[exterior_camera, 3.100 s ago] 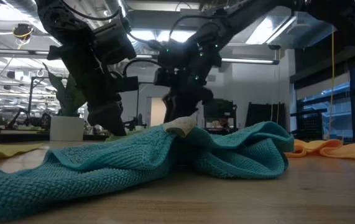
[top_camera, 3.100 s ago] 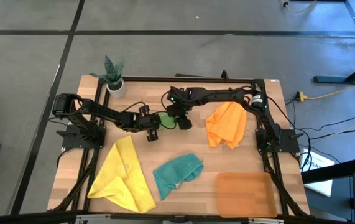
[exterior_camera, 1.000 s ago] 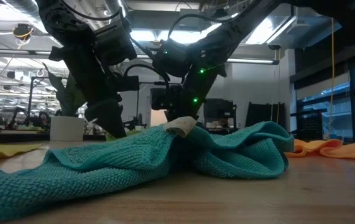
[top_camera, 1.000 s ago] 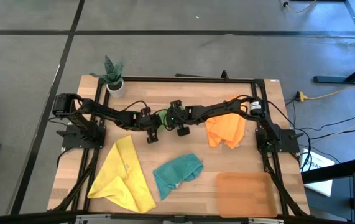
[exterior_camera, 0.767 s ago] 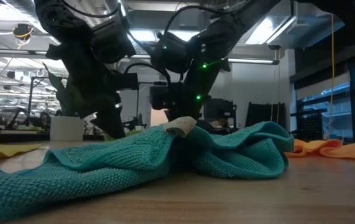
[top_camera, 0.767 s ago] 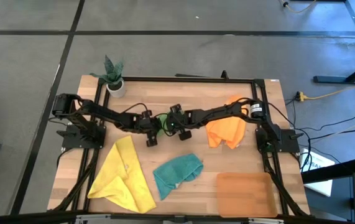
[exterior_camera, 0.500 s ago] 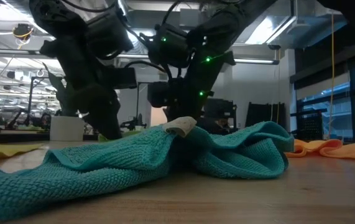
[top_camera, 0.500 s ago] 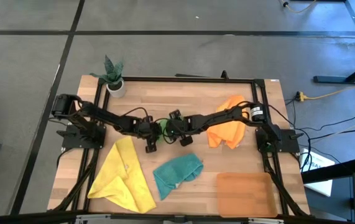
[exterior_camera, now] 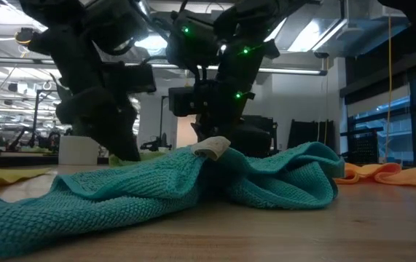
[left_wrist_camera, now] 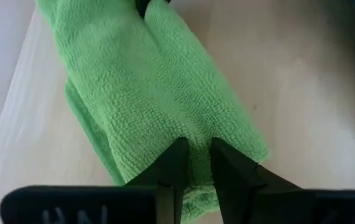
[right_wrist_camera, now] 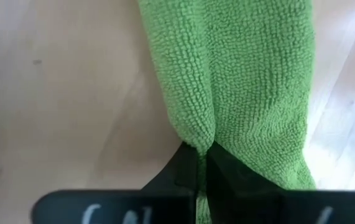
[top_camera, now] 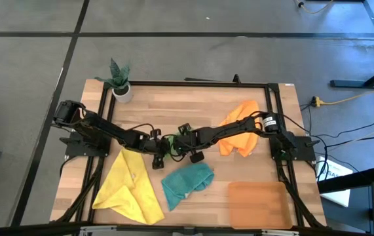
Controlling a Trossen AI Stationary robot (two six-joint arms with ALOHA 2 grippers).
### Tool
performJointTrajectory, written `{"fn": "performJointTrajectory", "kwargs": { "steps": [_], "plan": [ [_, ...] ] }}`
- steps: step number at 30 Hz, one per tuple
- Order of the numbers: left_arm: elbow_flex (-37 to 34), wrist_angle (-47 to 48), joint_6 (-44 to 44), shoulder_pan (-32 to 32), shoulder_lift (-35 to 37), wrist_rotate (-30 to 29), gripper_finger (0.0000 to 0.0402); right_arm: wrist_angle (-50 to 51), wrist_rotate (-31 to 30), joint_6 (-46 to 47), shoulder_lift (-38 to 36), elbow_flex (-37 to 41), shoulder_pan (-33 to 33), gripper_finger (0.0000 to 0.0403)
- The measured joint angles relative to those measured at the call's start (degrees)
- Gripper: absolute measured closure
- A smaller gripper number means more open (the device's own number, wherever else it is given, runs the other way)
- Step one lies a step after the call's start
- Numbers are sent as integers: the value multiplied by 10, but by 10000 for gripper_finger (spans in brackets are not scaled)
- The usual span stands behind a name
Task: Roll microfiber towels into tight, uniform cylinder then place into a basket
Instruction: Put the green microfiber towel into the orange bin
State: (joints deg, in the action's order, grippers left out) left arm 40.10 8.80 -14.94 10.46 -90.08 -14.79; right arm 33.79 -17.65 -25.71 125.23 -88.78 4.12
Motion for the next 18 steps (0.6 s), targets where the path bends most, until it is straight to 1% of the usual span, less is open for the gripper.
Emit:
{"fn": "performJointTrajectory", "kwargs": {
  "steps": [4, 10, 15, 18],
  "plan": [
    [7, -1, 0, 5, 0, -4, 335, -1, 12, 3, 0, 0, -1, 389],
    [9, -4, -4, 5, 0, -7, 335, -2, 13, 16, 0, -1, -1, 390],
    [9, -6, -58, 0, 0, -9, 335, -2, 14, 17, 0, -1, -1, 390],
    [9, -6, -78, -5, 0, -42, 335, -5, 15, 17, -1, -1, -1, 390]
  ]
}}
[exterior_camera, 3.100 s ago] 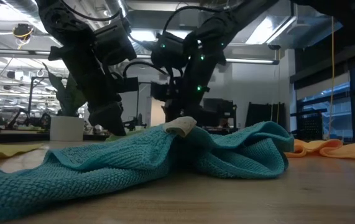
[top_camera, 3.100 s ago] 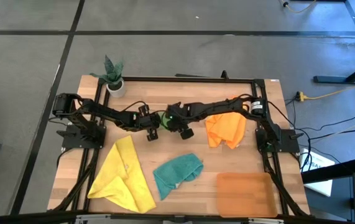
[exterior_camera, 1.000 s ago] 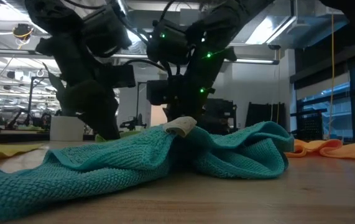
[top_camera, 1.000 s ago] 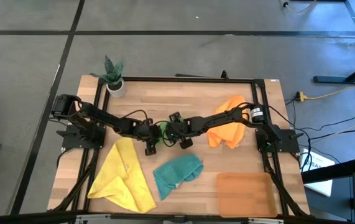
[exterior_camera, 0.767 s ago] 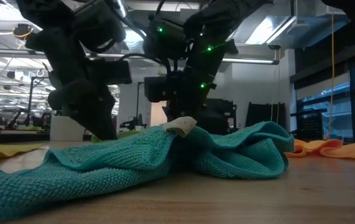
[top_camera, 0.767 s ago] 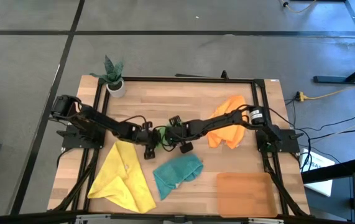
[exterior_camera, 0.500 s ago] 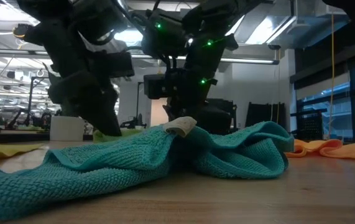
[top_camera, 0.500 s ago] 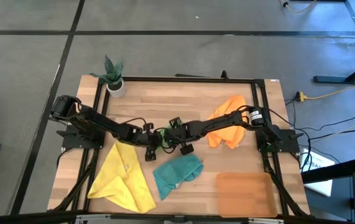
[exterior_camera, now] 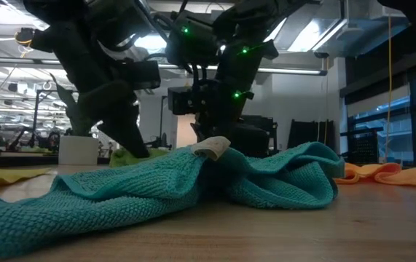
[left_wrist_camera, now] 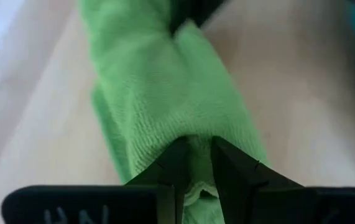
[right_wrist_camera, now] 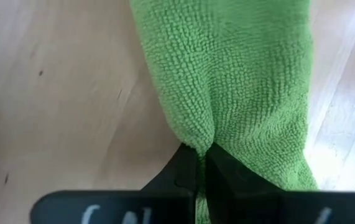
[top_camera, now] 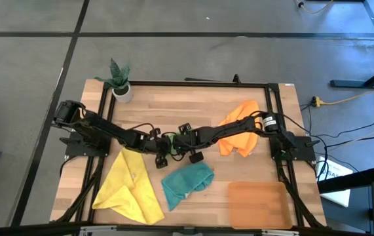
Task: Roll microfiber towels into tight, uniform cylinder then place into a basket
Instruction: Put the green microfiber towel into the orange bin
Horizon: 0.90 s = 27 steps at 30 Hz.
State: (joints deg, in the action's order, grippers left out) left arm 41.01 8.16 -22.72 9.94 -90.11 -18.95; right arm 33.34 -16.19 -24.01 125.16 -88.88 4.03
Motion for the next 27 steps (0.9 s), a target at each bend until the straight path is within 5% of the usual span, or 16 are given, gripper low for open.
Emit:
{"fn": "performJointTrajectory", "kwargs": {
  "steps": [10, 27],
  "plan": [
    [7, 19, 68, -8, 29, 48, 335, -1, 0, 13, -1, -1, 0, 388],
    [40, 220, 110, 42, 76, 2, 335, -4, 25, 15, -2, -2, 0, 387]
  ]
}}
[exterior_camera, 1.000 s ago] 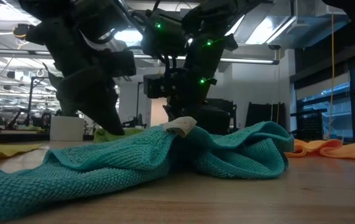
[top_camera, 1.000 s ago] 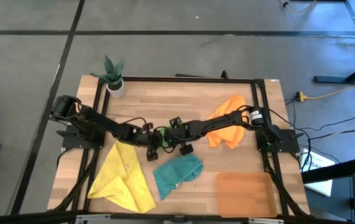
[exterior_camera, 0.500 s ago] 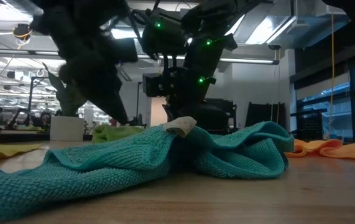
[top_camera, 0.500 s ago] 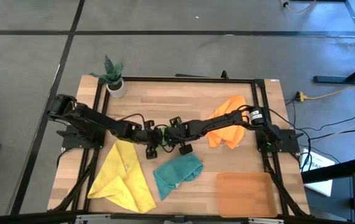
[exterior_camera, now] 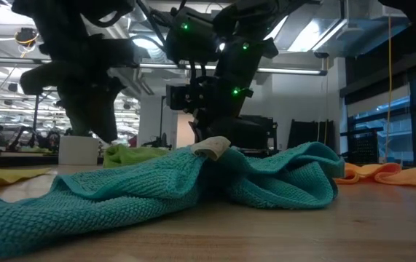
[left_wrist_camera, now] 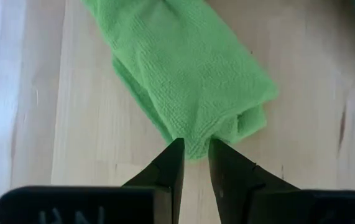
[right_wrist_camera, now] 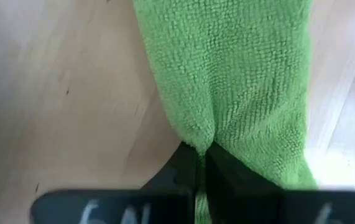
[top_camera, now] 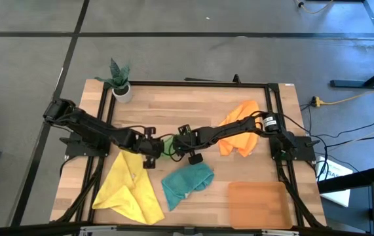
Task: Roll microfiber towels into tight, uniform cylinder then place into a basket
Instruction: Put the green microfiber towel into the orange bin
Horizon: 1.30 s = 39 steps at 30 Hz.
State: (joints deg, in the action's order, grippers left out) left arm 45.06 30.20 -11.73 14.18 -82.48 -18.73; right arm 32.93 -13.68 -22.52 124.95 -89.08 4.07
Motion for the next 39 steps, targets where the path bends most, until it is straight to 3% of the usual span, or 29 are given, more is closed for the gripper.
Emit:
{"fn": "performJointTrajectory", "kwargs": {
  "steps": [19, 28, 34, 39],
  "plan": [
    [0, 9, 3, -12, 0, 2, 336, -1, -1, 11, 0, 1, 0, 387],
    [-1, 5, 3, -11, -1, 1, 375, -1, -1, 11, 0, 1, 0, 386],
    [-1, 4, -2, -10, -1, 2, 353, -1, -1, 11, 0, 1, -1, 386],
    [-1, 3, -30, -9, -1, 44, 328, -1, -2, 11, 0, 1, -3, 386]
  ]
}}
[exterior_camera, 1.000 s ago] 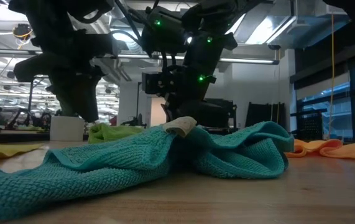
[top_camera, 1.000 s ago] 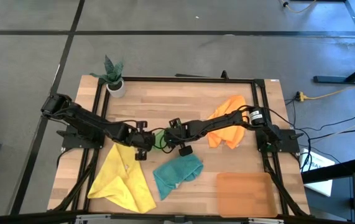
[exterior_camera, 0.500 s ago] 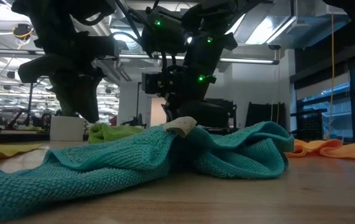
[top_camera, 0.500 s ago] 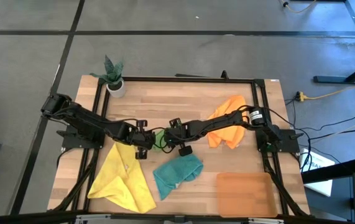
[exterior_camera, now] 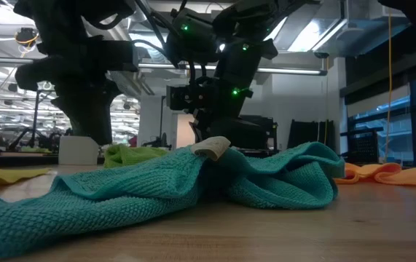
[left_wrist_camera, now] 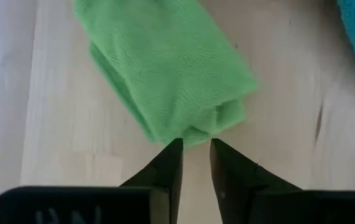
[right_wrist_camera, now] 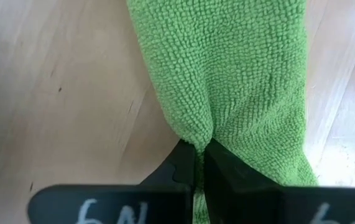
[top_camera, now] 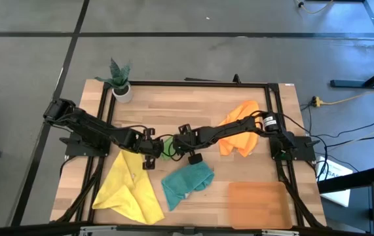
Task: Roll microfiber towels into tight, uniform cylinder then place into a basket
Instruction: Put the green microfiber towel into the orange bin
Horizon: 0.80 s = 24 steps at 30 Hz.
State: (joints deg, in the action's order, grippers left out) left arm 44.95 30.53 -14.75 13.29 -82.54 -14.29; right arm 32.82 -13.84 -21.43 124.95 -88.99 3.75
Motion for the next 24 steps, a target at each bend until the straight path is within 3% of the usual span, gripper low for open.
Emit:
{"fn": "performJointTrajectory", "kwargs": {
  "steps": [5, 10, 13, 20, 24],
  "plan": [
    [0, 3, 61, 10, 0, -3, 328, 0, 0, 1, 0, 0, -3, 386],
    [0, 3, 90, 30, 0, -65, 329, -1, 0, 2, 0, 0, -5, 386],
    [0, 1, 90, 43, 0, -109, 330, -1, 0, 2, 0, 0, -5, 386],
    [-35, -52, 78, 45, -24, -126, 330, -1, 1, 2, 0, 0, -5, 386],
    [-38, -60, 79, 50, -35, -192, 330, -1, 4, 2, 0, 0, -5, 386]
  ]
}}
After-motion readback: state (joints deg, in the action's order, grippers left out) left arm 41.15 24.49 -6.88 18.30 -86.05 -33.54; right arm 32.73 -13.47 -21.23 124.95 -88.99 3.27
